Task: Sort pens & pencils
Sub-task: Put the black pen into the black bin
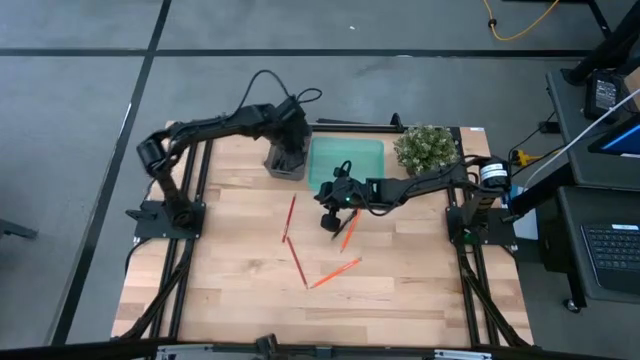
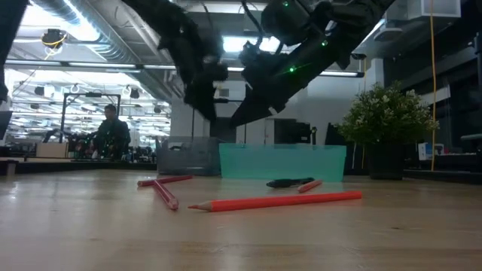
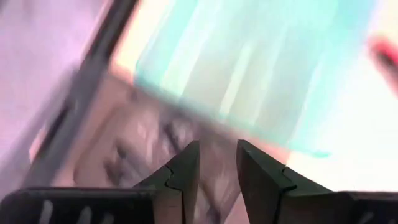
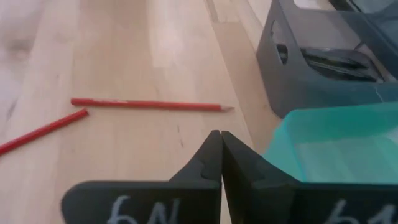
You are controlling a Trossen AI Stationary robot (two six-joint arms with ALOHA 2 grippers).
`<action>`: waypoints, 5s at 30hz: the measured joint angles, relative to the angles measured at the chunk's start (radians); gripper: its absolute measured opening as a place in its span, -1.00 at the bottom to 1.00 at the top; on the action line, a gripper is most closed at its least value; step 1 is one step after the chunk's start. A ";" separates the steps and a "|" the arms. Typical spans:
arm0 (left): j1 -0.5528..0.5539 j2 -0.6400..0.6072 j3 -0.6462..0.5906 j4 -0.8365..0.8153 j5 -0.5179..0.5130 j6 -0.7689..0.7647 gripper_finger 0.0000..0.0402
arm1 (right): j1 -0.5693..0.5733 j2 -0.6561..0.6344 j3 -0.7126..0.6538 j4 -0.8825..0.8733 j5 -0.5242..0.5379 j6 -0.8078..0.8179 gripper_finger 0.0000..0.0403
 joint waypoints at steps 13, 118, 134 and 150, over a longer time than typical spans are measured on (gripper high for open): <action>-0.304 -0.549 -0.558 0.618 -0.006 -0.049 -0.52 | 0.091 -0.112 0.002 -0.144 -0.023 -0.070 -0.99; -0.735 -0.761 -1.021 1.076 -0.245 0.047 -0.52 | 0.061 0.140 0.175 -0.732 -0.207 -0.307 -0.87; -0.735 -0.761 -1.020 1.050 -0.245 0.044 -0.52 | 0.093 0.094 0.312 -0.792 -0.229 -0.229 -0.87; -0.735 -0.761 -1.020 1.053 -0.246 -0.051 -0.52 | 0.180 -0.017 0.315 -0.649 -0.086 -0.204 -0.87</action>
